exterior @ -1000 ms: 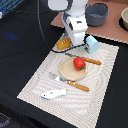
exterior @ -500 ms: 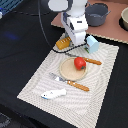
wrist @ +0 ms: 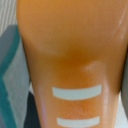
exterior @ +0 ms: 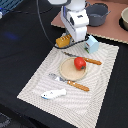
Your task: Interact with the objects in diverse but meaningful ways.
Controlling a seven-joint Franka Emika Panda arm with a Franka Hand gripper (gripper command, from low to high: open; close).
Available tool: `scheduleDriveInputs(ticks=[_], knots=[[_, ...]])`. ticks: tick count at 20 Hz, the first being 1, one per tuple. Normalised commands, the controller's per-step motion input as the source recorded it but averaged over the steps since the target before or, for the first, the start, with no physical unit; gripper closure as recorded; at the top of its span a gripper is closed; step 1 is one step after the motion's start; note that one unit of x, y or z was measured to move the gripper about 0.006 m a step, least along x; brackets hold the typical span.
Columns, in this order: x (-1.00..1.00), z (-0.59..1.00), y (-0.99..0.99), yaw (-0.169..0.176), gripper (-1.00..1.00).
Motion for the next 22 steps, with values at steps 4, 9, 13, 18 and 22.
scheduleDriveInputs(ticks=[4,9,13,18,22], knots=[[-0.27,0.48,-0.87,0.001,1.00],[-0.10,0.41,-0.93,0.000,1.00],[0.00,0.24,-0.87,-0.023,1.00],[0.00,-0.02,-0.63,-0.031,1.00],[-0.09,-0.30,-0.33,-0.005,1.00]])
